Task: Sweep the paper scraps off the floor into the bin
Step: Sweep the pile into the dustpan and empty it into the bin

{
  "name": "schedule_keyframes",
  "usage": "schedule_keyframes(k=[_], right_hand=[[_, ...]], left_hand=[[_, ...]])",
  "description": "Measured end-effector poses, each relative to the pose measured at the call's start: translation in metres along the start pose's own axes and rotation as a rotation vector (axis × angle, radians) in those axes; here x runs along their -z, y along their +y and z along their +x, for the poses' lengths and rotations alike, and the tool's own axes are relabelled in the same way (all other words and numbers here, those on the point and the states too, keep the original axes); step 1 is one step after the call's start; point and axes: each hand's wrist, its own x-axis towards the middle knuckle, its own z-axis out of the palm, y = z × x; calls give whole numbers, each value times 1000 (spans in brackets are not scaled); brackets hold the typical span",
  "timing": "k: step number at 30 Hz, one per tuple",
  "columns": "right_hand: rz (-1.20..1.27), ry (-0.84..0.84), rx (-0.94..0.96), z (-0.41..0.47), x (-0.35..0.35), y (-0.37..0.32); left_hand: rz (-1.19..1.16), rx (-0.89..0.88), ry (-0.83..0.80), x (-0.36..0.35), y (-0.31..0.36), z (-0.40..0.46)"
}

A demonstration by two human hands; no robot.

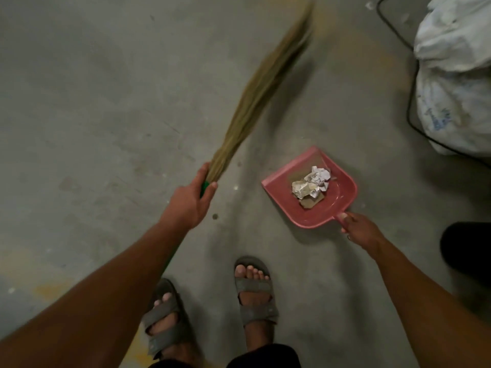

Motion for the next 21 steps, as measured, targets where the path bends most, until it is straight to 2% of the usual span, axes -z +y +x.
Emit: schedule_keyframes(k=[2, 6, 10, 15, 21], right_hand=[[2, 23, -21, 2, 9, 12], [-1, 50, -59, 16, 25, 28], [-18, 50, -52, 32, 35, 14], [-71, 46, -8, 46, 30, -16], [290, 138, -7, 14, -10, -4]], left_hand=[[83, 41, 6, -2, 7, 30], [206, 73, -125, -11, 24, 55], [272, -35, -267, -40, 19, 39], [186, -194, -350, -60, 13, -10], [100, -299, -310, -48, 21, -65]])
